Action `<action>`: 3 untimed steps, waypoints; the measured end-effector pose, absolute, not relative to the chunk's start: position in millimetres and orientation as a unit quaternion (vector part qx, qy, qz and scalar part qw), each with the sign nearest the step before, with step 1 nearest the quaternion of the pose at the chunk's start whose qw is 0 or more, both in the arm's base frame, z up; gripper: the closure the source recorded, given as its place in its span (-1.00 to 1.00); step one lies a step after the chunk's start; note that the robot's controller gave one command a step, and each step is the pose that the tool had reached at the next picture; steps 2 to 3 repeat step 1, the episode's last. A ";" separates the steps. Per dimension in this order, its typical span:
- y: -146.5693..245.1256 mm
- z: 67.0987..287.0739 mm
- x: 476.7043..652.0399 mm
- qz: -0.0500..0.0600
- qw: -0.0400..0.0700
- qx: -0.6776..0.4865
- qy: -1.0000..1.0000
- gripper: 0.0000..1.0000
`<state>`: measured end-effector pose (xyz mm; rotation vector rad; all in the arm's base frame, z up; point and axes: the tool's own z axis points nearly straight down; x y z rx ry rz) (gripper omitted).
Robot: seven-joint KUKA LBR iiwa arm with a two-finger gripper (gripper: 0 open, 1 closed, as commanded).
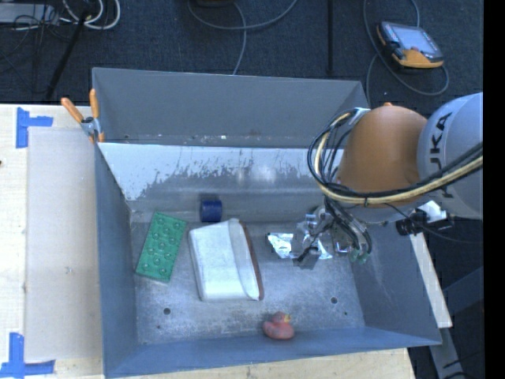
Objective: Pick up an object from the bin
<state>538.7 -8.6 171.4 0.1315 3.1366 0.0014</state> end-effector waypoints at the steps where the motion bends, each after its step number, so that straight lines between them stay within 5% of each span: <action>1: -8.8 190.3 539.3 0.000 0.001 0.042 0.999 1.00; 3: -8.8 190.3 539.3 0.000 0.001 0.042 0.999 1.00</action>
Offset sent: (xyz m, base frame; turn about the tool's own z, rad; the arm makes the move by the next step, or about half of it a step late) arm -0.0002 -0.0001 0.0184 0.0000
